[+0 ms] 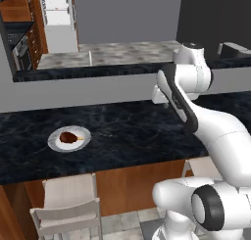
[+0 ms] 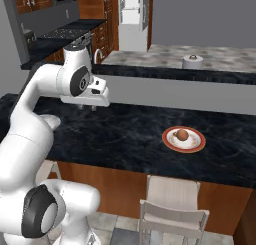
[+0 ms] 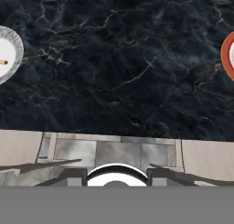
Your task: Transport the steak and onion to the fridge. Place the steak on the rack containing meat and place the onion on the rack containing the vegetable, ensuring meats and vegetables are on different racks.
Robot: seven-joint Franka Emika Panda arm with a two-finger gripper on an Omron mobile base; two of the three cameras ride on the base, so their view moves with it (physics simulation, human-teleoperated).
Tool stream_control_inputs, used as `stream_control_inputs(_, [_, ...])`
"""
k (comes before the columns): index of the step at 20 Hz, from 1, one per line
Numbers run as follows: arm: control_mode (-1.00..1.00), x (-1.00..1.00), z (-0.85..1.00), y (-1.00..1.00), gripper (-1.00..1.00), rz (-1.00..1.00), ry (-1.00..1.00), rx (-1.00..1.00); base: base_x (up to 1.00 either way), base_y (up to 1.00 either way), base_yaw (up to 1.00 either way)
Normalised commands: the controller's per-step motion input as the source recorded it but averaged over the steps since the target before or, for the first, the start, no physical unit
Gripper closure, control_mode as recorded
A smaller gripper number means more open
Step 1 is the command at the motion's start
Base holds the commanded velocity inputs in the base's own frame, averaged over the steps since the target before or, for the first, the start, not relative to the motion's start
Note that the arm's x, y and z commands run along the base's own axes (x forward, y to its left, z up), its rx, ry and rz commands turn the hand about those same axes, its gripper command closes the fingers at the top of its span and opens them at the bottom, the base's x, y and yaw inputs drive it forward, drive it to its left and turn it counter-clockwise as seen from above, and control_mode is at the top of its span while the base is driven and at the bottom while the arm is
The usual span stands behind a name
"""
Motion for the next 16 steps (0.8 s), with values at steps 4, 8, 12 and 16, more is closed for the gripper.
stream_control_inputs(4, [-1.0, -0.31, -0.02, 0.0, -1.0, -0.01, 0.0, 0.01, 0.0, 0.0, 0.0])
stream_control_inputs(8, [-1.0, -0.66, 0.0, 0.02, -1.0, 0.0, -0.04, 0.0, 0.0, 0.0, 0.0])
stream_control_inputs(12, [-1.0, -0.91, 0.0, 0.09, -1.0, 0.0, -0.07, -0.02, 0.0, 0.0, 0.0])
stream_control_inputs(16, [-1.0, -0.68, 0.0, 0.14, -1.0, 0.0, 0.0, -0.03, 0.0, 0.0, 0.0])
